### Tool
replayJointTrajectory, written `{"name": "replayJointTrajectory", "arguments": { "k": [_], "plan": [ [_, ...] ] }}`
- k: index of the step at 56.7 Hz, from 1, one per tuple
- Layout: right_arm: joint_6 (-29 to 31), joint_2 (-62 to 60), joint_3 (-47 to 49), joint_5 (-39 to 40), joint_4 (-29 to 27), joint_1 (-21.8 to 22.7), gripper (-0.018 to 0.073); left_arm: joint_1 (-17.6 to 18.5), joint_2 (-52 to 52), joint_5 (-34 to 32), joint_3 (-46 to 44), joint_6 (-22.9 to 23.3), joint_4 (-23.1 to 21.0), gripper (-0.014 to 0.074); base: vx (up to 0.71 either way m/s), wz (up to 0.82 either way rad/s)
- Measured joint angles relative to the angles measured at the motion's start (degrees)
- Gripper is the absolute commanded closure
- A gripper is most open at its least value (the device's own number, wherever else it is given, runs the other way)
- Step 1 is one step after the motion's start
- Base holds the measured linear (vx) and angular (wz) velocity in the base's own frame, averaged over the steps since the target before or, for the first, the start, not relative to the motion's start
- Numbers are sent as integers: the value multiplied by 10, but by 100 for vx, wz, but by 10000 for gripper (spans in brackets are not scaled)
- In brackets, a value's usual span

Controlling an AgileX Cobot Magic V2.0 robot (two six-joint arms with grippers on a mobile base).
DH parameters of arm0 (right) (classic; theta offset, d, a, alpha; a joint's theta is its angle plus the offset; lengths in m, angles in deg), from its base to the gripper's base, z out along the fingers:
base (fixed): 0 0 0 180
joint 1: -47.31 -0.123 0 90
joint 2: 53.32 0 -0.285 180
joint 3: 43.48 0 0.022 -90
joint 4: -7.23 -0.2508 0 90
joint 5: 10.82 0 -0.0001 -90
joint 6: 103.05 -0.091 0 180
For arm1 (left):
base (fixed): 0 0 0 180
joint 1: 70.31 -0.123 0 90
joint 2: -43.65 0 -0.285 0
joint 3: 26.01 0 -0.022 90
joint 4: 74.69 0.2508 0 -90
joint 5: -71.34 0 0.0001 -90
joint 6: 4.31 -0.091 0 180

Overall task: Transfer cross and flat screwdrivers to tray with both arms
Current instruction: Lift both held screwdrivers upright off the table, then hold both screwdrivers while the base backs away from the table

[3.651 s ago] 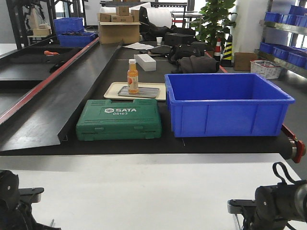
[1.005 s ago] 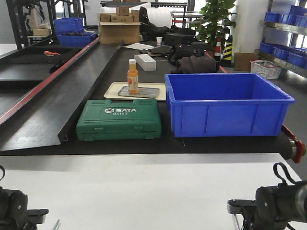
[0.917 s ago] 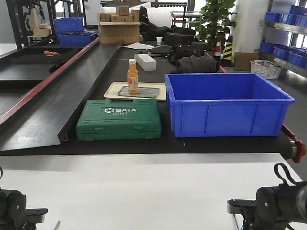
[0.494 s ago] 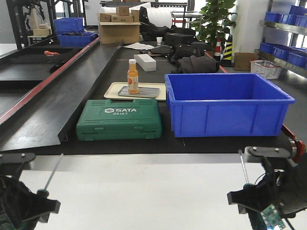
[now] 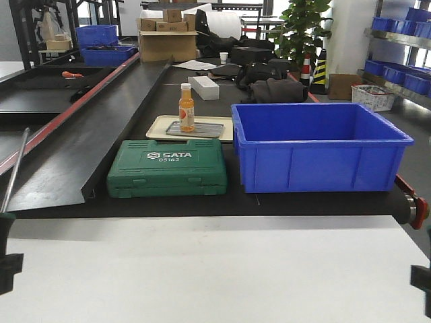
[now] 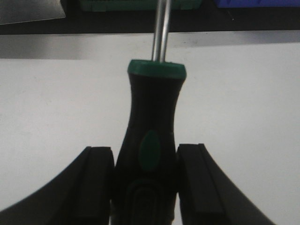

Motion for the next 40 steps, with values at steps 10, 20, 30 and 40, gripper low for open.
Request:
{"name": "replayJointTrajectory", "arguments": {
  "k": [10, 20, 30, 40],
  "plan": [
    [6, -110, -8, -21, 0, 0, 567, 0, -112, 2, 38, 0, -4, 595, 0, 0],
    [9, -169, -8, -44, 0, 0, 567, 0, -200, -3, 40, -2, -4, 595, 0, 0],
    [9, -176, -9, -55, 0, 0, 567, 0, -236, -5, 40, -2, -3, 594, 0, 0],
    [10, -176, -9, -55, 0, 0, 567, 0, -235, -5, 41, -2, 3, 593, 0, 0]
  ]
}}
